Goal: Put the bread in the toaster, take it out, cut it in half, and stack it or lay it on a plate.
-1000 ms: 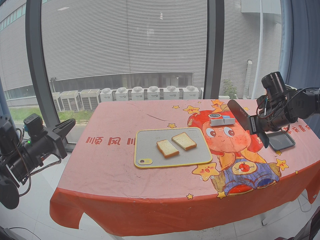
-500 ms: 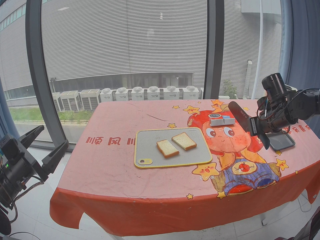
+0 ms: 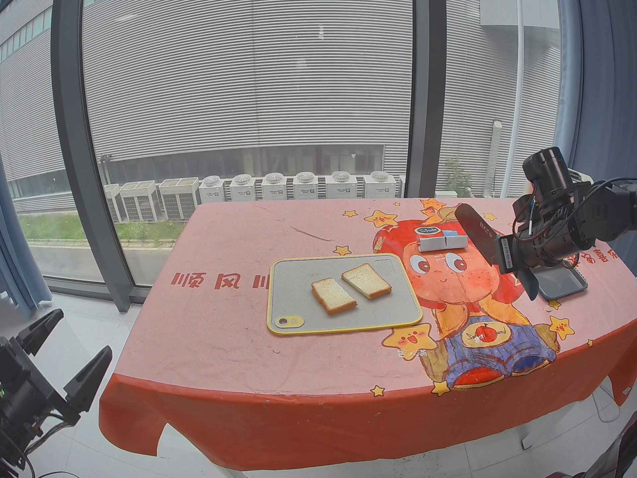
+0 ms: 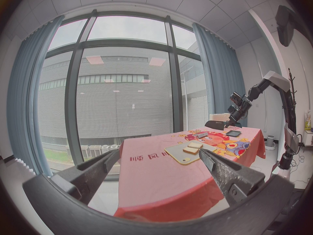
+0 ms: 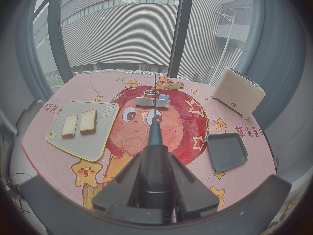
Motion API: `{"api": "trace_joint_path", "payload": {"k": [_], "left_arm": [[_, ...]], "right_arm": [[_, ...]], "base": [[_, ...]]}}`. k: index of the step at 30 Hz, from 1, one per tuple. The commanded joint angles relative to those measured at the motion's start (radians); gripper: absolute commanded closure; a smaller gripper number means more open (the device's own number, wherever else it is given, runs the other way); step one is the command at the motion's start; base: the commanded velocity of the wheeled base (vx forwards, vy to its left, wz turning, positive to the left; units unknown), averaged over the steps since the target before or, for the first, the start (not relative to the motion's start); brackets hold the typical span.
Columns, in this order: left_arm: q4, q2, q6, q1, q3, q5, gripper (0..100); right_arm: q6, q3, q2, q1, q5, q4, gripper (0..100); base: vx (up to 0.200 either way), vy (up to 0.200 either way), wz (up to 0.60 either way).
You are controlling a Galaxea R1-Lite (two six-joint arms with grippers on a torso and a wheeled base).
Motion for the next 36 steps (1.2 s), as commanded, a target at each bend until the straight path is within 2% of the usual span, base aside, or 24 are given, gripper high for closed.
{"api": "trace_joint_path", "payload": {"k": [1, 5, 10, 18, 23, 26, 27, 28, 29, 30, 31, 32, 34, 36], "left_arm": [[0.219, -0.302, 0.0, 0.002, 0.004, -0.003, 0], [0.397, -0.466, 0.0, 0.0, 0.003, -0.003, 0], [0.518, -0.607, 0.0, -0.003, 0.015, -0.003, 0], [0.799, -0.818, 0.001, -0.004, 0.004, -0.004, 0], [0.806, -0.834, 0.001, 0.01, 0.001, 0.005, 0], [0.803, -0.834, 0.006, 0.01, 0.003, 0.03, 0], [0.803, -0.834, 0.005, 0.01, 0.003, 0.062, 0], [0.803, -0.834, 0.005, 0.01, 0.003, 0.071, 0], [0.803, -0.834, 0.003, 0.01, 0.004, 0.148, 0], [0.803, -0.834, 0.003, 0.01, 0.004, 0.162, 0], [0.803, -0.834, 0.005, 0.01, 0.007, 0.249, 0], [0.817, -0.834, -0.003, 0.008, 0.017, 0.292, 0], [0.813, -0.834, -0.023, 0.01, 0.02, 0.336, 0], [0.811, -0.834, -0.022, 0.01, 0.02, 0.33, 0]], "right_arm": [[-0.001, 0.008, -0.019, 0.006, 0.0, 0.0, 100], [-0.001, 0.008, -0.028, 0.009, 0.0, 0.0, 100], [0.001, 0.009, -0.03, -0.001, 0.0, 0.0, 100], [0.006, 0.031, -0.045, -0.001, 0.0, -0.012, 100], [0.003, 0.064, -0.051, -0.004, 0.0, -0.062, 100], [0.003, 0.072, -0.051, -0.004, 0.0, -0.074, 100], [0.003, 0.075, -0.053, -0.004, 0.0, -0.078, 100], [0.003, 0.075, -0.053, -0.004, 0.0, -0.078, 100], [0.003, 0.077, -0.058, -0.004, 0.0, -0.078, 100], [0.003, 0.077, -0.059, -0.004, 0.0, -0.078, 100], [0.001, 0.081, -0.067, -0.002, 0.0, -0.078, 100], [0.001, 0.083, -0.071, -0.001, 0.0, -0.078, 100], [0.003, 0.081, -0.073, 0.006, -0.002, -0.081, 100], [0.006, 0.08, -0.077, 0.009, 0.0, -0.081, 100]], "base": [[0.0, 0.0, 0.0], [0.0, 0.0, 0.0], [0.0, 0.0, 0.0], [0.0, 0.0, 0.0], [0.0, 0.0, 0.0], [0.0, 0.0, 0.0], [0.0, 0.0, 0.0], [0.0, 0.0, 0.0], [0.0, 0.0, 0.0], [0.0, 0.0, 0.0], [0.0, 0.0, 0.0], [0.0, 0.0, 0.0], [0.0, 0.0, 0.0], [0.0, 0.0, 0.0]]}}
